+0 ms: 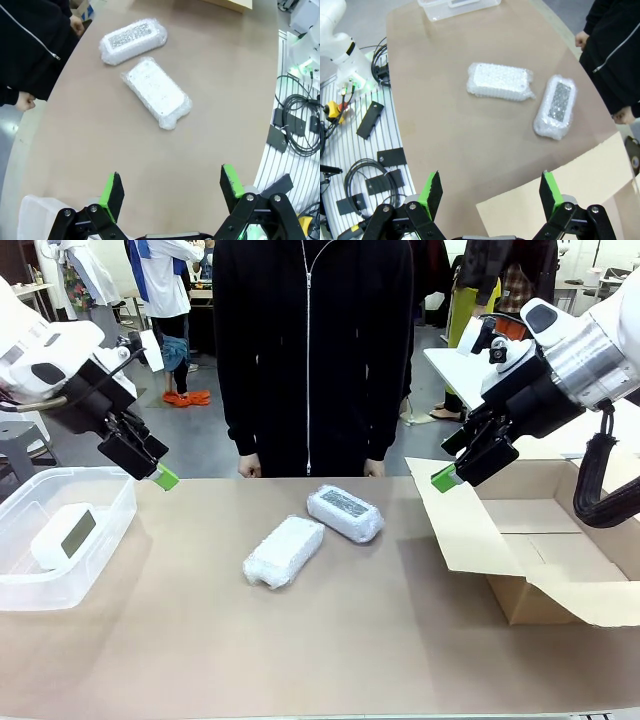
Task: Separate and place wrapped and unwrapped clocks.
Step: Pick up the Digital clock indicated by the person.
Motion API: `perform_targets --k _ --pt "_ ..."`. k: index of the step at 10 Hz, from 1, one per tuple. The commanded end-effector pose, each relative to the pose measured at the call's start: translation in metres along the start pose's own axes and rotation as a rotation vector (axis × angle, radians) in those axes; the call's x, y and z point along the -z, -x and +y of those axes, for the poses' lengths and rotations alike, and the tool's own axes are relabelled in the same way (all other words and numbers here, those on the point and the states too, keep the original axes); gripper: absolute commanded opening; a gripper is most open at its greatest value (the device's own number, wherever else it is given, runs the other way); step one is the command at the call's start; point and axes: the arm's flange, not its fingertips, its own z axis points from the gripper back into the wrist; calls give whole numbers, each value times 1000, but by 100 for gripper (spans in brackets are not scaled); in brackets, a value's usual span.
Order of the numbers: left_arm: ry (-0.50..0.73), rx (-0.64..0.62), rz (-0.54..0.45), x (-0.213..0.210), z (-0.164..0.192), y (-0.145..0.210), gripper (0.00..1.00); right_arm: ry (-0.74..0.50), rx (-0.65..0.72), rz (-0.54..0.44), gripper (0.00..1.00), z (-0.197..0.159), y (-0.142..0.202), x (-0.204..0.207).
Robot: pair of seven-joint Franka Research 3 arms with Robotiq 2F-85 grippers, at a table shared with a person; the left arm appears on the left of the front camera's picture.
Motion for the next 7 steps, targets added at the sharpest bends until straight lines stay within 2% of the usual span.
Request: perform_targets --k 1,2,7 --pt "47 40 -58 -2 4 2 100 -27 -10 -23 100 -1 1 1" --pt "0 0 0 0 0 0 100 -27 -10 -23 100 -1 1 1" --pt "0 0 0 0 0 0 100 -27 -10 -23 100 -1 1 1"
